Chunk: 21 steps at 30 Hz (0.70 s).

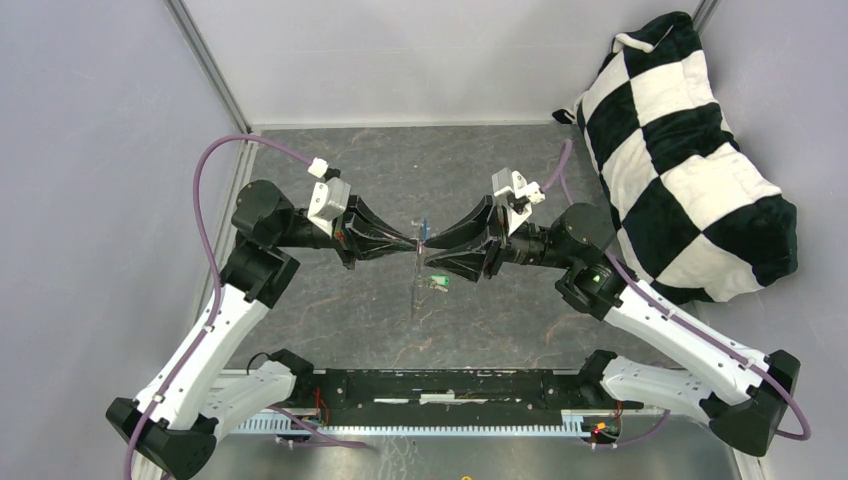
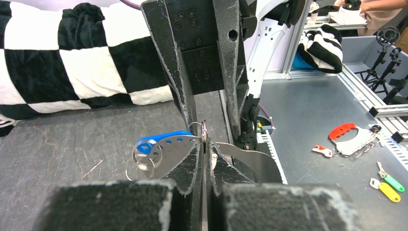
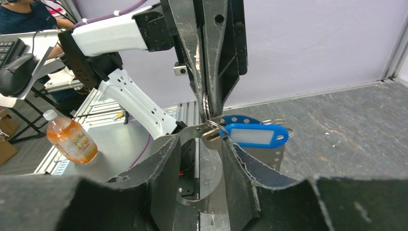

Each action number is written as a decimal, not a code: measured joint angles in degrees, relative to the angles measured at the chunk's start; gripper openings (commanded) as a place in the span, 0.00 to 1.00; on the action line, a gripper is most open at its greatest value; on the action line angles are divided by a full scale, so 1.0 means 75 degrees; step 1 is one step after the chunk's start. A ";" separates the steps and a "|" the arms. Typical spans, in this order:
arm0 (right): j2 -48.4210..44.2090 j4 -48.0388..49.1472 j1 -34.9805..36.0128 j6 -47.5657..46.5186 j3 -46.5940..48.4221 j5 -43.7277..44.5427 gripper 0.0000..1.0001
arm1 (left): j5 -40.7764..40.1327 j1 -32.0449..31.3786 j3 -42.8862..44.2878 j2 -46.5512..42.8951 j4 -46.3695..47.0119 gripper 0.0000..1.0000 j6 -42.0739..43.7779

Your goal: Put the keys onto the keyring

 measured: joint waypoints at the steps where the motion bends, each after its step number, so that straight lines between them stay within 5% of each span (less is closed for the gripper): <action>1: -0.0012 -0.0076 -0.0009 -0.0076 0.0003 -0.0003 0.41 | 0.0000 0.0000 0.0003 0.0000 -0.0003 0.02 0.0003; 21: 0.0184 -0.0787 -0.0181 -0.0889 0.0513 -0.0370 0.31 | 0.0052 0.0000 0.0044 0.0000 -0.0280 0.02 0.0064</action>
